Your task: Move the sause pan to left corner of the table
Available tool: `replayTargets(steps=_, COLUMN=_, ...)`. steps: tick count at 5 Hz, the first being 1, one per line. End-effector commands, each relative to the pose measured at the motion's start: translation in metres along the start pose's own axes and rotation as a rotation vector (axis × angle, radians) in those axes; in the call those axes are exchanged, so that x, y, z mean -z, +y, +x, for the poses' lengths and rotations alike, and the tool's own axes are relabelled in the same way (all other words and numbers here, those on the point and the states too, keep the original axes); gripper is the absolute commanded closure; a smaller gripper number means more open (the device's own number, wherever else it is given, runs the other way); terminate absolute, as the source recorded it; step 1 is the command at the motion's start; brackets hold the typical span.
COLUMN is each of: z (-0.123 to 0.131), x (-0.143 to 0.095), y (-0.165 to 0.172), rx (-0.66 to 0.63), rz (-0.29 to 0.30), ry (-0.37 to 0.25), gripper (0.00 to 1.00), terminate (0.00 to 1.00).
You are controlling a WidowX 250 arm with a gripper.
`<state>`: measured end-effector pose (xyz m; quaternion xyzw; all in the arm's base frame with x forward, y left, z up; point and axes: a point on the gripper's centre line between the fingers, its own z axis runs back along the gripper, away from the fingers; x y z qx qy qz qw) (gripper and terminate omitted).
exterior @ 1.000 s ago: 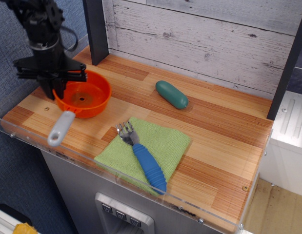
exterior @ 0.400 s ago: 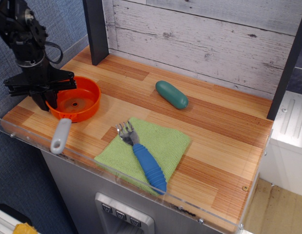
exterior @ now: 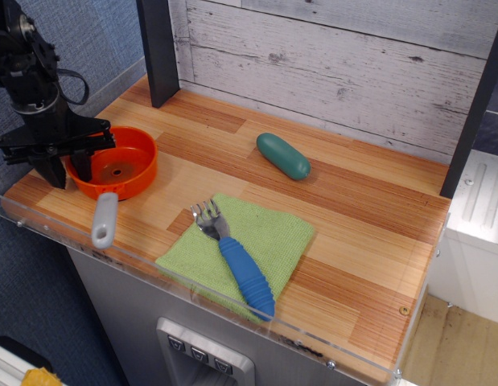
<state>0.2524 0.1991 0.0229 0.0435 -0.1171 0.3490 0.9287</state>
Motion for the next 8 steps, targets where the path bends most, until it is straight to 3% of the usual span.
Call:
replayTargets(steps=1, z=0.030, x=-0.065, y=-0.021, rx=0.050, rz=0.070, ry=-0.082, gripper=0.00, terminate=0.00)
replayTargets(steps=5, z=0.058, x=-0.114, y=-0.131, rx=0.280, rz=-0.106, ry=-0.174, gripper=0.00, terminate=0.00)
replayTargets(steps=6, z=0.055, x=-0.110, y=-0.166, rx=0.324, rz=-0.147, ry=-0.157, gripper=0.00, terminate=0.00)
replayTargets(steps=7, z=0.055, x=-0.110, y=-0.166, rx=0.324, rz=-0.147, ry=-0.157, gripper=0.00, terminate=0.00)
replayTargets(steps=8, z=0.055, x=-0.110, y=-0.166, rx=0.324, rz=-0.147, ry=-0.157, gripper=0.00, terminate=1.00)
